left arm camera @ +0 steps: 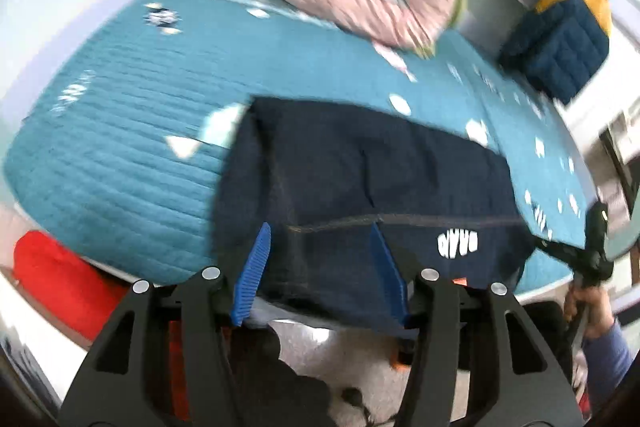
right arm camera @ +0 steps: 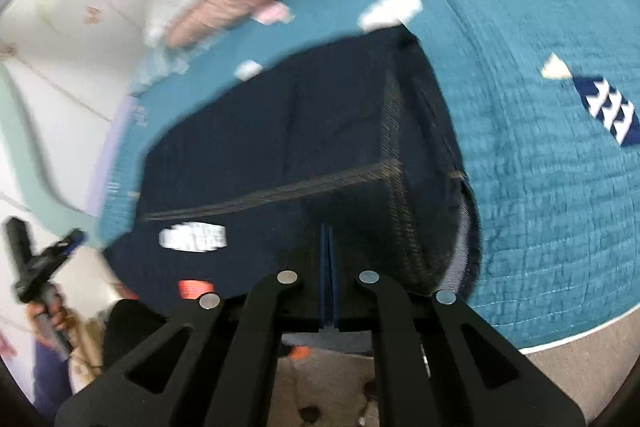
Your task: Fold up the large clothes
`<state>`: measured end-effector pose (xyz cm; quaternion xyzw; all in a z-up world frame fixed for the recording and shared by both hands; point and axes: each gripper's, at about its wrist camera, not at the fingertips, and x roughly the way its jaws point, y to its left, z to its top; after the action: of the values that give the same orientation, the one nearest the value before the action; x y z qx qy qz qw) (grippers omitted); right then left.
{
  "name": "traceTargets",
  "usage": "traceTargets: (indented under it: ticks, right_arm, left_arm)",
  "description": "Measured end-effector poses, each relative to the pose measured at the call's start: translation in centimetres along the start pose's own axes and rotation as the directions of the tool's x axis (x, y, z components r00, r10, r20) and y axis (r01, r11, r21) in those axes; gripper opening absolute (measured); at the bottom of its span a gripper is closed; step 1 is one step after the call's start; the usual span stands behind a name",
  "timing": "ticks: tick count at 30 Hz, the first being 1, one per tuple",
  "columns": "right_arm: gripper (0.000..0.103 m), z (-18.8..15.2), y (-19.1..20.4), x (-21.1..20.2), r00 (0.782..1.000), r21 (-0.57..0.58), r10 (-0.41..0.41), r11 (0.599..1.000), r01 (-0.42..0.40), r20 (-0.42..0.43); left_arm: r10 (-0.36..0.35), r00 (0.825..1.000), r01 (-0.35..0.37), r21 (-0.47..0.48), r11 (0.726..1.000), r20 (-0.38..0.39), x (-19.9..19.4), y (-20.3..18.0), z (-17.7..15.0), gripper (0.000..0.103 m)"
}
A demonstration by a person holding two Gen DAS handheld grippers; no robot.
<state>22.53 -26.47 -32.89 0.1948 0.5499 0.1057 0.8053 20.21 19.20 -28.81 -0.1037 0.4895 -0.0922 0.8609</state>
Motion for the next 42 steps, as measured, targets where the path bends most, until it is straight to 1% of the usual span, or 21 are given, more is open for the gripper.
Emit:
traceTargets:
  ticks: [1, 3, 4, 5, 6, 7, 8, 9, 10, 11, 14, 17, 18, 20, 21, 24, 27, 32, 36, 40, 42]
  right_arm:
    - [0.001, -0.3, -0.7, 0.9, 0.999, 0.041, -0.032, 0.999, 0.033, -0.023]
    - [0.000, -0.9, -2.0, 2.1, 0.997, 0.082, -0.053, 0.995, 0.057, -0.053]
    - [0.000, -1.3, -2.5, 2.6, 0.997, 0.087, -0.052, 0.995, 0.056, -0.055]
    - [0.000, -1.5, -2.8, 2.7, 0.997, 0.087, -0.048, 0.995, 0.053, -0.052]
    - [0.000, -1.4, -2.9, 2.6, 0.997, 0.093, -0.048, 0.994, 0.053, -0.055]
    - [0.000, -1.3, -3.0, 2.6, 0.997, 0.095, -0.049, 0.994, 0.055, -0.059]
    - [0.000, -1.2, -3.0, 2.7, 0.996, 0.096, -0.054, 0.994, 0.060, -0.066]
    - [0.000, -1.1, -3.1, 2.8, 0.996, 0.099, -0.055, 0.993, 0.062, -0.069]
    - [0.000, -1.2, -3.1, 2.9, 0.996, 0.106, -0.054, 0.992, 0.061, -0.069]
    - [0.000, -1.2, -3.1, 3.0, 0.996, 0.115, -0.051, 0.992, 0.059, -0.069]
    - [0.000, -1.2, -3.0, 3.2, 0.997, 0.134, -0.040, 0.990, 0.048, -0.063]
    - [0.000, -1.2, -3.1, 2.4, 0.999, 0.151, -0.019, 0.988, 0.026, -0.050]
    - [0.006, -1.1, -3.1, 2.0, 0.999, 0.154, -0.008, 0.988, 0.014, -0.040]
    - [0.006, -1.1, -2.3, 0.8, 0.999, 0.156, 0.034, 0.987, -0.033, -0.002]
    - [0.006, -1.0, -1.7, 0.3, 0.998, 0.148, 0.056, 0.987, -0.058, 0.014]
    - [0.006, -0.4, 0.8, -0.5, 0.993, 0.104, 0.110, 0.988, -0.114, 0.050]
    - [0.006, 0.7, 4.2, -0.2, 0.984, 0.060, 0.167, 0.984, -0.171, 0.065]
    - [0.010, 2.9, 9.5, 2.5, 0.970, -0.002, 0.241, 0.971, -0.241, 0.028]
    - [0.020, 4.4, 12.8, 5.2, 0.963, -0.009, 0.270, 0.963, -0.270, 0.012]
    - [0.021, 6.1, 14.3, 7.2, 0.961, -0.005, 0.278, 0.961, -0.278, 0.005]
    - [0.020, 6.9, 15.0, 8.9, 0.964, 0.000, 0.266, 0.964, -0.266, -0.021]
  left_arm:
    - [0.007, 1.000, -0.006, 0.025, 1.000, -0.021, 0.9, -0.6, -0.1, 0.054]
    - [0.060, 0.994, -0.052, 0.091, 0.994, -0.096, 3.8, -1.8, -0.7, 0.058]
    - [0.127, 0.981, -0.109, 0.123, 0.986, -0.148, 5.8, -1.9, -1.1, 0.058]
    - [0.161, 0.969, -0.137, 0.132, 0.982, -0.186, 7.1, -1.7, -1.6, 0.058]
    - [0.199, 0.954, -0.173, 0.131, 0.976, -0.226, 8.7, -1.0, -2.0, 0.059]
    - [0.204, 0.945, -0.182, 0.107, 0.977, -0.256, 9.8, -0.2, -2.3, 0.059]
    - [0.178, 0.943, -0.167, 0.065, 0.984, -0.282, 10.3, 0.5, -2.3, 0.059]
    - [0.146, 0.948, -0.151, 0.005, 0.989, -0.284, 10.2, 1.4, -2.0, 0.060]
    - [0.158, 0.950, -0.169, -0.015, 0.986, -0.271, 10.0, 1.8, -1.7, 0.060]
    - [0.173, 0.948, -0.184, -0.017, 0.983, -0.268, 9.9, 2.1, -1.6, 0.063]
    - [0.129, 0.949, -0.149, -0.050, 0.988, -0.288, 10.1, 3.2, -1.5, 0.064]
    - [0.103, 0.957, -0.121, -0.051, 0.991, -0.271, 9.4, 3.6, -1.4, 0.064]
    - [0.074, 0.965, -0.095, -0.070, 0.993, -0.253, 8.7, 3.9, -1.5, 0.065]
    - [0.017, 0.977, -0.045, -0.126, 0.991, -0.211, 7.4, 4.9, -1.6, 0.065]
    - [0.004, 0.983, -0.034, -0.164, 0.986, -0.182, 6.7, 5.7, -1.5, 0.065]
    - [0.008, 0.992, -0.041, -0.257, 0.966, -0.127, 5.6, 7.9, -1.2, 0.065]
    - [0.022, 0.988, -0.068, -0.300, 0.952, -0.155, 6.3, 9.5, -1.2, 0.065]
    - [0.040, 0.983, -0.089, -0.275, 0.957, -0.177, 7.5, 9.1, -1.2, 0.065]
    - [0.019, 0.981, -0.078, -0.305, 0.949, -0.191, 7.7, 9.3, -1.6, 0.067]
    - [0.015, 0.979, -0.078, -0.301, 0.950, -0.206, 8.2, 9.0, -1.6, 0.069]
    - [0.004, 0.979, -0.069, -0.314, 0.947, -0.204, 8.5, 8.7, -1.4, 0.069]
